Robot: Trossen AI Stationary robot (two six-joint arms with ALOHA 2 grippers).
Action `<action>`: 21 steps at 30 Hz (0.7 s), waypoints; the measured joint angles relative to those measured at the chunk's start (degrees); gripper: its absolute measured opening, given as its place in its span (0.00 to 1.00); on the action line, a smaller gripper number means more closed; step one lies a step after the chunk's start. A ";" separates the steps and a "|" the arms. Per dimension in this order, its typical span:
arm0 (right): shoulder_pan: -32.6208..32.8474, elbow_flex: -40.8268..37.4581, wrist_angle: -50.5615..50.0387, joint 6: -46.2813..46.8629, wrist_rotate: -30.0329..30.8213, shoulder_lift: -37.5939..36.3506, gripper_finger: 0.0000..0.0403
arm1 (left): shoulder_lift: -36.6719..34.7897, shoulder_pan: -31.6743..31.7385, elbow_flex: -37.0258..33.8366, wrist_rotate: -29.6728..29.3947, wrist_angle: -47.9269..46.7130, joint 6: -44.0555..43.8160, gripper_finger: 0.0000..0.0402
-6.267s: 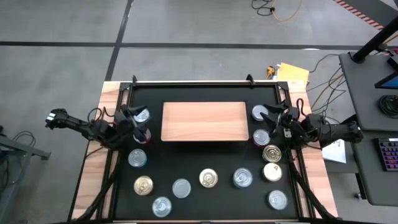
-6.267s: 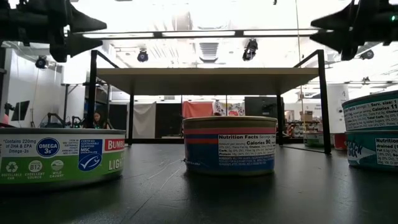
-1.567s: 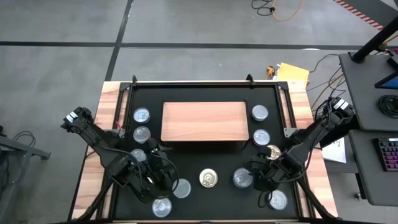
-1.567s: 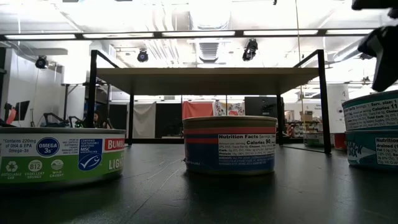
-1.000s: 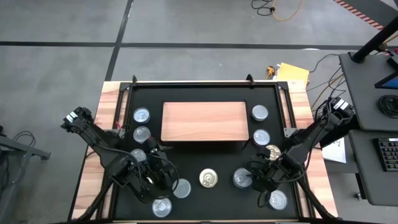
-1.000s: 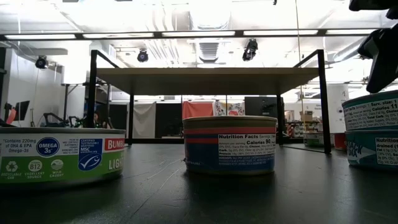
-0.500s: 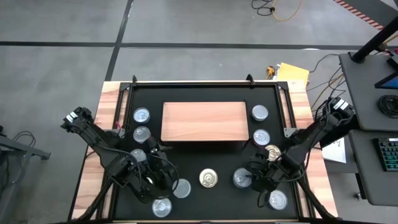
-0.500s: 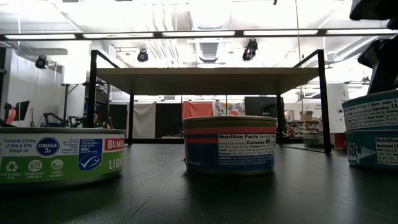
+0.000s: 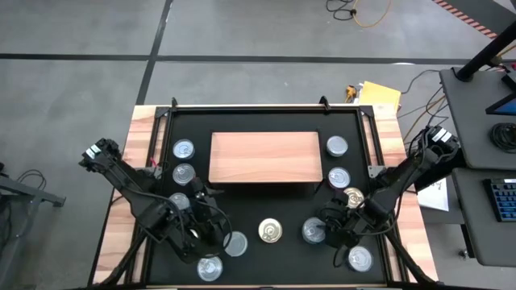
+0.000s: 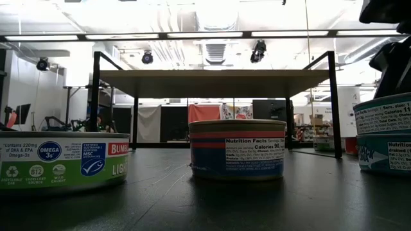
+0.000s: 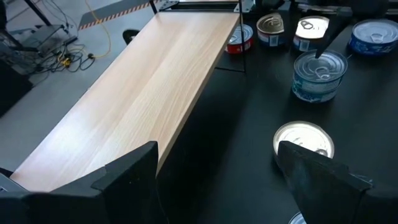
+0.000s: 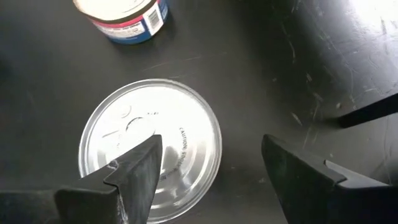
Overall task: Stack canned seafood by type on shelf
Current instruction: Put the light green tuna can on the shelf
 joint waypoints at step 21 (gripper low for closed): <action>0.00 -2.58 4.67 -0.18 -0.42 0.00 0.65 | 0.00 0.00 -0.71 -1.38 0.54 -0.24 0.78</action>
